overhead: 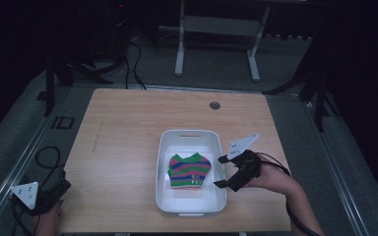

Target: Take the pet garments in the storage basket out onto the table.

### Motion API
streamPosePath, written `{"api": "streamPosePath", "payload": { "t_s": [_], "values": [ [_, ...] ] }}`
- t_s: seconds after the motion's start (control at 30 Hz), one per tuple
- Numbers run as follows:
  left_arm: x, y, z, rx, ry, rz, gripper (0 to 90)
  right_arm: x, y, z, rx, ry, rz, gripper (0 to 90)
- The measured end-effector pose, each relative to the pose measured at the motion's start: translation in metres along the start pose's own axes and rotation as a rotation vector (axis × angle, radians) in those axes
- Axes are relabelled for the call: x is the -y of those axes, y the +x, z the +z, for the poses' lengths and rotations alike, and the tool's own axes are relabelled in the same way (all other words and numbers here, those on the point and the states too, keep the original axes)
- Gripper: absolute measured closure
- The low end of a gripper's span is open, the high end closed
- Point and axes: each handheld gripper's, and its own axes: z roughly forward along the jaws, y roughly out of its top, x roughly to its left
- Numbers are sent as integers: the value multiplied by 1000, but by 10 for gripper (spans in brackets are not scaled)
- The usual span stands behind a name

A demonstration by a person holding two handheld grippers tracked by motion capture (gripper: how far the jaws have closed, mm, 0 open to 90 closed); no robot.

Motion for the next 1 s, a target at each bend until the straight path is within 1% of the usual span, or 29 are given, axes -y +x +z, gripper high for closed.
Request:
{"api": "streamPosePath", "payload": {
  "t_s": [0.07,0.1,0.13,0.17,0.2,0.23,0.27,0.37,0.4,0.43,0.5,0.53,0.57,0.67,0.7,0.73,0.87,0.93,1.0],
  "values": [
    [0,0,0,2,1,-3,12,-7,-1,8,3,8,-6,143],
    [0,0,0,2,1,-3,12,-7,-1,8,3,8,-6,143],
    [0,0,0,2,1,-3,12,-14,-1,15,-7,15,-12,144],
    [0,0,0,3,2,-2,12,-17,-2,19,-3,22,-14,144],
    [0,0,0,3,2,-2,12,-17,-2,19,-3,22,-14,144],
    [0,0,0,4,2,-2,12,-23,-3,26,-2,37,-26,146],
    [0,0,0,5,3,-3,12,-27,-4,29,2,39,-26,146],
    [0,0,0,7,1,-2,12,-36,-5,38,-2,41,-35,149],
    [0,0,0,7,1,-2,12,-36,-5,38,-2,41,-35,149],
    [0,0,0,7,1,-2,12,-43,-6,44,-4,49,-35,153],
    [0,1,0,8,0,-3,12,-48,-6,51,-7,58,-42,161],
    [0,1,0,8,0,-3,12,-48,-6,51,-7,58,-42,161],
    [0,0,0,8,1,-2,12,-53,-7,59,-9,72,-49,161],
    [0,0,0,9,-2,0,12,-59,-9,71,-20,96,-46,161],
    [0,0,0,9,-2,0,12,-59,-9,71,-20,96,-46,161],
    [0,0,0,10,-3,1,12,-61,-9,76,-25,106,-48,161],
    [0,0,0,10,-2,1,12,-66,-11,92,-19,143,-48,161],
    [0,0,0,12,-2,-1,12,-68,-13,99,-24,152,-40,161],
    [0,0,0,14,0,-1,12,-70,-14,107,-14,171,-41,163]
  ]
}}
